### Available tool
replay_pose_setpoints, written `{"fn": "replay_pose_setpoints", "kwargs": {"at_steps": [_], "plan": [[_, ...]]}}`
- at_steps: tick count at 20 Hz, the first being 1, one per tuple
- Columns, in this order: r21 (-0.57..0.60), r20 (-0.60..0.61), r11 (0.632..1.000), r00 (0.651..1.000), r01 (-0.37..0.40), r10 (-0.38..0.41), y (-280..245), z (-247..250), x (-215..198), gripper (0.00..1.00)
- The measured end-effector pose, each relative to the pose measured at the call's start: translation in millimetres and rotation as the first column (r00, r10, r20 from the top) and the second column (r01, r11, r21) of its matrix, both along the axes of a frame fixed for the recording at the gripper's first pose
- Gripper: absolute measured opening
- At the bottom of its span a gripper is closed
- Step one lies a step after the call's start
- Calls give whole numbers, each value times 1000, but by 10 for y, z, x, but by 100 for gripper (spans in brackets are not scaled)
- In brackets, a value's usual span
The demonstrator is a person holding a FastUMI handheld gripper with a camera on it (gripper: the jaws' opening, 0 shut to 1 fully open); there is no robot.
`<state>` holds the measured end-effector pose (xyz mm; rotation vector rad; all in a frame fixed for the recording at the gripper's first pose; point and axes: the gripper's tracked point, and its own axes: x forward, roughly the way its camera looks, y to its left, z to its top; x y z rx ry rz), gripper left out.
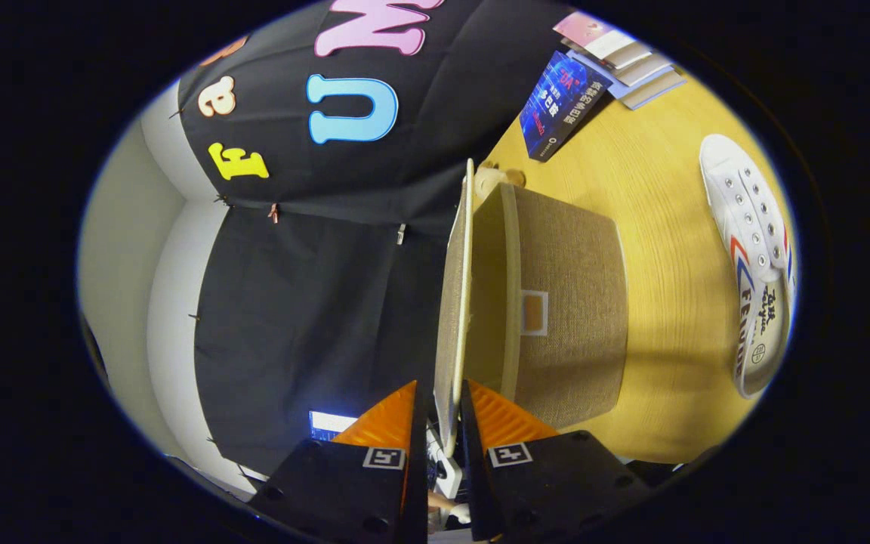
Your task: Open the storage box then place both shoes into the box .Put the left shoe in first, then the right shoe, with the right side of both shoes facing outward in a uniform manner.
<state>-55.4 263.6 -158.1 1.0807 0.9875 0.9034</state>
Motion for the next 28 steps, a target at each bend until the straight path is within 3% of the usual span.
{"fn": "replay_pose_setpoints", "kwargs": {"at_steps": [2,5,6,11,16,22,28], "plan": [[-49,9,999,1000,-23,24,86,-69,-26,25],[-92,-8,996,1000,-19,18,141,-124,-20,6],[-82,-10,997,1000,-9,8,192,-69,-24,5],[-92,23,996,1000,-15,17,273,356,47,5],[-150,137,987,988,-53,73,664,885,73,5],[-85,165,991,980,-99,112,1604,1388,61,6],[-137,232,981,959,-135,165,2488,1368,28,6]]}}
